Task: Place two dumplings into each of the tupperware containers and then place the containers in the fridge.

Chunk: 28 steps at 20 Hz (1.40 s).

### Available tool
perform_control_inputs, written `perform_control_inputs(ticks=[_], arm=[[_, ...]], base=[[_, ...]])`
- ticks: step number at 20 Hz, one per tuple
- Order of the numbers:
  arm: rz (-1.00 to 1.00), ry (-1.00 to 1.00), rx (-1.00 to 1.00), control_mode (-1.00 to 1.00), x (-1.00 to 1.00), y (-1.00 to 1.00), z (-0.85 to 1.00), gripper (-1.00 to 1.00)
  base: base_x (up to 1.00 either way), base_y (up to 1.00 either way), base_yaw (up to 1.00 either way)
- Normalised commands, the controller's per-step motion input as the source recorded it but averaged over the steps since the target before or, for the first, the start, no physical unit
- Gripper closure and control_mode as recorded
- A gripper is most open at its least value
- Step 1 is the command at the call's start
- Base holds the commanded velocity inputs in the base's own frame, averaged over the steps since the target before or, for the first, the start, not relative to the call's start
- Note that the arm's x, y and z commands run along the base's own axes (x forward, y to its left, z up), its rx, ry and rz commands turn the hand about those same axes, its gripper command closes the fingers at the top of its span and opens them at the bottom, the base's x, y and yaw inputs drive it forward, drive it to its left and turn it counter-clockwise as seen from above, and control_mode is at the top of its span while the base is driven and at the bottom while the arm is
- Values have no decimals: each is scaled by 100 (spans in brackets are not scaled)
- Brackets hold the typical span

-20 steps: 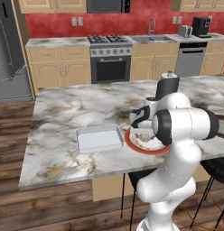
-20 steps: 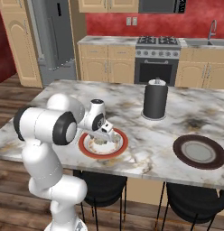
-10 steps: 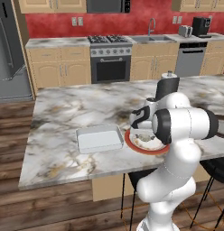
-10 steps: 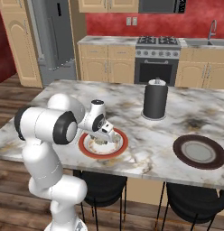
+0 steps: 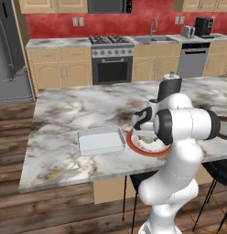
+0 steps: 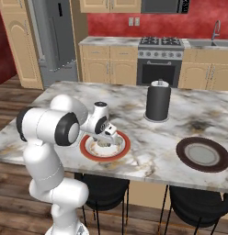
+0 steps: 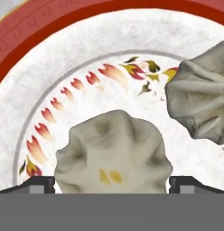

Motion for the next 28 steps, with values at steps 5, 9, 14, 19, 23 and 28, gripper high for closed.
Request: perform_control_inputs(ticks=[5, 9, 14, 19, 23, 28], arm=[[1, 0, 0, -100, 14, -12, -16, -100], [3, 0, 0, -100, 11, -2, -26, -100], [1, 0, 0, -100, 2, 0, -41, 100], [0, 0, 0, -100, 0, 0, -17, 100], [1, -1, 0, -100, -3, 0, 17, 100], [0, -6, 0, -100, -24, 7, 45, 100]], base=[[0, 0, 0], [0, 0, 0], [0, 0, 0], [0, 0, 0], [0, 0, 0], [0, 0, 0]])
